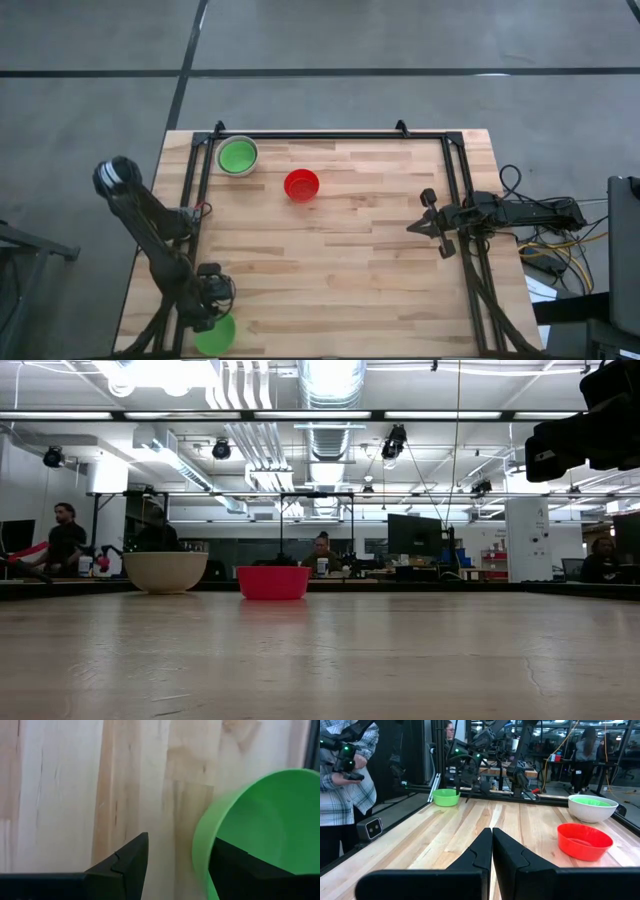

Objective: Nest bowls inside each other
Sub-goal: Stack the green bowl on the stacked bowls

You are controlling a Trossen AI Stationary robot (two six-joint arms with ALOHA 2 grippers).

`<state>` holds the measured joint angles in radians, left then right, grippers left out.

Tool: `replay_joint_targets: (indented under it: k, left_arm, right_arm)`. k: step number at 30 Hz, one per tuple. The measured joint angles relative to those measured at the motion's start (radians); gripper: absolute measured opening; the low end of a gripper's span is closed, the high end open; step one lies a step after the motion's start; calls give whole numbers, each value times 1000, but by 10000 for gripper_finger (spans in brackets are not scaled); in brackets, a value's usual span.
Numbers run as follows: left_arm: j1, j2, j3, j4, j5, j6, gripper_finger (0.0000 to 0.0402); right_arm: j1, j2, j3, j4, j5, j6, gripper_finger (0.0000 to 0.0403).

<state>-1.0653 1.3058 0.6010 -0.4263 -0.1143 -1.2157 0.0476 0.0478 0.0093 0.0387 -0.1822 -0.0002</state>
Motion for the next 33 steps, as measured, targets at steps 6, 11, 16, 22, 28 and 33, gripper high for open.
replay_joint_targets:
  k: [6, 11, 16, 22, 28, 33]
  left_arm:
    - [0, 18, 1, 7, 3, -18, 191]
    - [0, 3, 1, 7, 3, -18, 167]
    - [0, 2, 1, -2, 3, -20, 119]
    - [0, 3, 1, -2, -1, -32, 60]
    - [0, 3, 1, -4, -5, -43, 20]
    - [0, 3, 1, -12, -7, -46, 7]
  right_arm:
    - [0, 0, 0, 0, 0, 0, 9]
    - [0, 0, 0, 0, 0, 0, 9]
    - [0, 0, 0, 0, 0, 0, 9]
    - [0, 0, 0, 0, 0, 0, 9]
    - [0, 0, 0, 0, 0, 0, 9]
    - [0, 0, 0, 0, 0, 0, 9]
